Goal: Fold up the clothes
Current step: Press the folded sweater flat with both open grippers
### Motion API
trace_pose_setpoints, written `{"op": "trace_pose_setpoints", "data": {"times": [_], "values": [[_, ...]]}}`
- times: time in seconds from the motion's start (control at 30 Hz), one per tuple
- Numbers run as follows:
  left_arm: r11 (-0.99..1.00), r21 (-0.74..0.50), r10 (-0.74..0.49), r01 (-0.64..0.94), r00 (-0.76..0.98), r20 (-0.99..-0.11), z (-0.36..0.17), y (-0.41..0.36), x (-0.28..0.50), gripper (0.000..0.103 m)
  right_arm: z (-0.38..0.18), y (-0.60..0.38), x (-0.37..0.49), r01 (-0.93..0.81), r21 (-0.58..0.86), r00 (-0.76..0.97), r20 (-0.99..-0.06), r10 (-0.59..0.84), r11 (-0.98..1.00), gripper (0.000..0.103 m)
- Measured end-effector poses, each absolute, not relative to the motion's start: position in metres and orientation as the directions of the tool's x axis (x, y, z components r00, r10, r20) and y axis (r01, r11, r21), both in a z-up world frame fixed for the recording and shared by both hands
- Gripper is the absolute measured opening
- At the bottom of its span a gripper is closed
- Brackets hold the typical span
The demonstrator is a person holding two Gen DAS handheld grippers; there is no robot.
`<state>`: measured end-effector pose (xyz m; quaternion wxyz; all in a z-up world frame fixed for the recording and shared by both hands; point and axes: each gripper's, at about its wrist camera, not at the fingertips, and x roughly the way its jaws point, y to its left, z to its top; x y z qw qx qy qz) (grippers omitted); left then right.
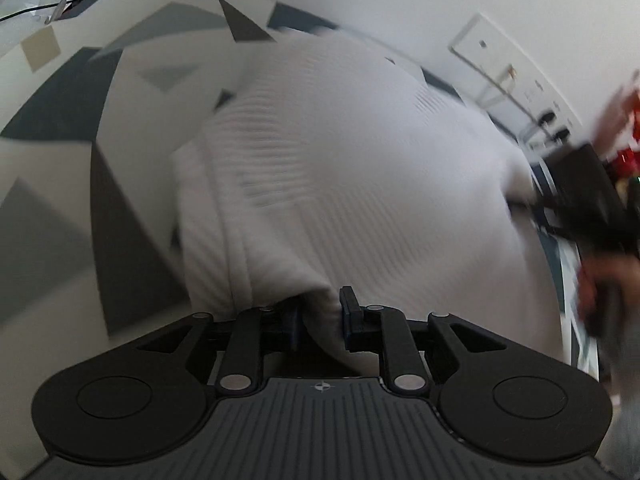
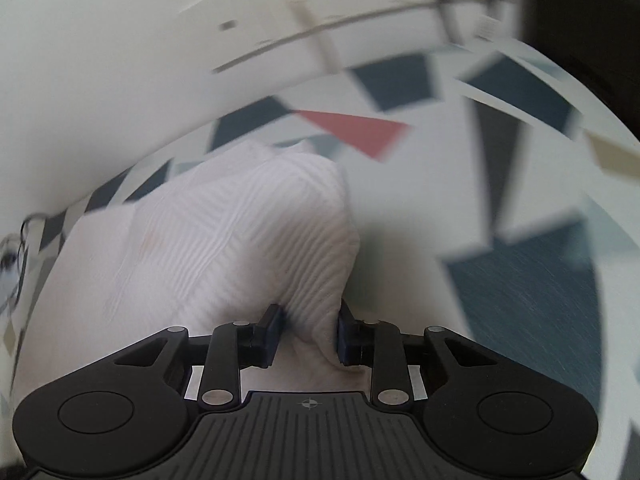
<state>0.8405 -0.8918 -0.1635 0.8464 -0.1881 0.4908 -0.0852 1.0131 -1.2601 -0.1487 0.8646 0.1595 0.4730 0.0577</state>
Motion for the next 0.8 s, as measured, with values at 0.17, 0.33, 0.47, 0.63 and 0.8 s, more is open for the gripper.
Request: {"op": "trace_pose_setpoints", "data": {"times": [0.17,0.33,0.47,0.63,0.8], "values": [[0.907,-0.421,-0.36,-0.017,0.485,-0.797,-0.148,-0.905,0.834,0.047,-0.149,-1.226,1.054,-0.083,0.281,0.56,-0.781,0.278,0.956,0.027],[0.921,-0.386,-0.352,0.06,0.555,-0.754,-0.119,-0.911,0.828,0.079,-0.139,-1.231,1.042,-0.107,0.302,0.594,-0.745,0.304,0.947,0.065],[0.944,-0.329,-0.284,0.036,0.599,-0.749,-0.107,-0.906,0.841,0.091,-0.13,-1.235,1.033,-0.127,0.317,0.62,-0.714,0.324,0.94,0.099],[0.943,-0.334,-0.247,-0.01,0.653,-0.716,-0.093,-0.889,0.857,0.094,-0.128,-1.263,1.0,-0.097,0.376,0.634,-0.691,0.349,0.921,0.102],[0.968,-0.238,-0.133,-0.076,0.647,-0.751,-0.108,-0.872,0.889,0.098,-0.135,-1.272,0.979,-0.073,0.379,0.629,-0.7,0.338,0.922,0.102]]}}
